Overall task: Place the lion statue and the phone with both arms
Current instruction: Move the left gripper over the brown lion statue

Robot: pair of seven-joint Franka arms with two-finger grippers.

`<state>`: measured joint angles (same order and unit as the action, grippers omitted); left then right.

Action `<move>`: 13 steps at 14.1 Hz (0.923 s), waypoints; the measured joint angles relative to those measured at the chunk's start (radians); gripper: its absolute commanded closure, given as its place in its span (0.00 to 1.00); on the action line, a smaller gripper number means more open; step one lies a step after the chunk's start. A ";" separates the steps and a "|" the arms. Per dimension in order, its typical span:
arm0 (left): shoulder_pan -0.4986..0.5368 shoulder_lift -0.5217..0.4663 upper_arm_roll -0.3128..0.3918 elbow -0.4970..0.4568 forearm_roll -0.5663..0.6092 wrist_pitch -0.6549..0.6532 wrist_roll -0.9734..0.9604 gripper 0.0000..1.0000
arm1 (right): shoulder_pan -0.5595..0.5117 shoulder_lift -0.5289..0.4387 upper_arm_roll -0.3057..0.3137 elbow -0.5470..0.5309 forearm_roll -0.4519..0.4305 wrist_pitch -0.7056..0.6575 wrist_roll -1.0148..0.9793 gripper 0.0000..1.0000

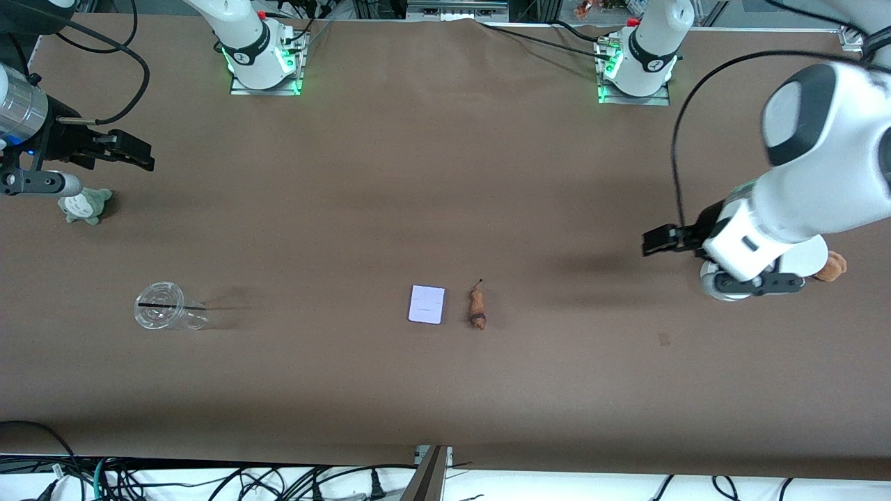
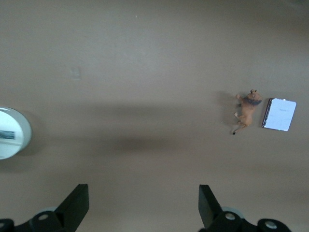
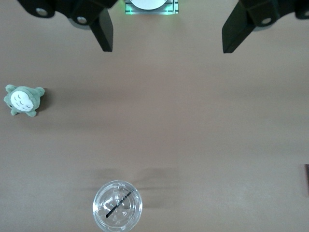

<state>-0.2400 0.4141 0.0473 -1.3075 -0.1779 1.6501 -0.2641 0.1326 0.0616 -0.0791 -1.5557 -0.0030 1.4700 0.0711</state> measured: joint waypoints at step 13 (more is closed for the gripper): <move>-0.268 0.177 0.001 0.060 0.000 0.182 -0.383 0.00 | 0.000 0.000 0.000 0.000 0.000 0.000 0.000 0.00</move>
<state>-0.5080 0.5912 0.0478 -1.2475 -0.1777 1.8325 -0.6472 0.1326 0.0618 -0.0792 -1.5555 -0.0030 1.4700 0.0711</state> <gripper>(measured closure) 0.000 0.000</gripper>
